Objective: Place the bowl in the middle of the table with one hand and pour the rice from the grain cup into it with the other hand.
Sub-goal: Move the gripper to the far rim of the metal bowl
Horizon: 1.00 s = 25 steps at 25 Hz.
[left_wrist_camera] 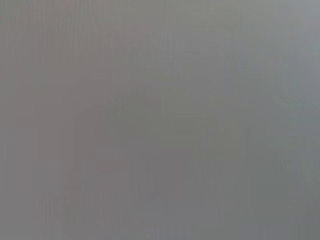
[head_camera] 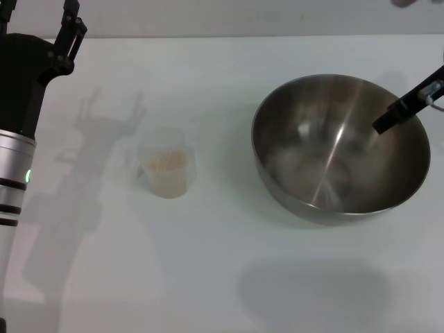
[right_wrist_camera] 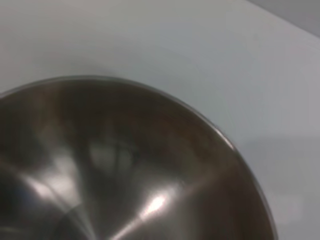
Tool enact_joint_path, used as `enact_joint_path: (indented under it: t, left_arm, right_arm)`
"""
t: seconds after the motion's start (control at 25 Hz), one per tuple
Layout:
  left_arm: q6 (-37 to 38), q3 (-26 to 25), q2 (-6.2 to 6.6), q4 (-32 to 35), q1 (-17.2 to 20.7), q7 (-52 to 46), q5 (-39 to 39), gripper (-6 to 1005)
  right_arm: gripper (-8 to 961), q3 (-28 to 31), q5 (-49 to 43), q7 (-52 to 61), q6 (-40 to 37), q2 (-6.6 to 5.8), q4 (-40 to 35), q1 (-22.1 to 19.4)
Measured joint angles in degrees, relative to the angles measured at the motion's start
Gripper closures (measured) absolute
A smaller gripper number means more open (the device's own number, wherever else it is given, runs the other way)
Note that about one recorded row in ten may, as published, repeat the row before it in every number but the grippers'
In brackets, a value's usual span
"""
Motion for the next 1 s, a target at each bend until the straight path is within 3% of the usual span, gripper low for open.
enact_joint_path:
  t: [0.44,0.64,0.88,1.0]
  left_arm:
    - [-0.14,0.00,0.00,0.06,-0.08,0.01,-0.10,177]
    - [-0.14,0.00,0.00,0.10,-0.01,0.04,-0.11,177]
    - [-0.03,0.00,0.00,0.09,0.09,0.03,-0.06,177]
    - [0.03,0.00,0.00,0.09,0.15,0.02,-0.01,178]
  right_arm:
    - [399,1.96,0.63,-2.82,-6.09,0.99,4.00,-0.78]
    - [619,2.19,0.79,-3.42,-7.02,1.02,4.01,-0.84]
    - [812,2.66,0.93,-3.48,-7.53,1.17,3.28,-0.95]
    - [824,2.76,1.07,-3.50,-7.82,1.20,2.38,-1.00]
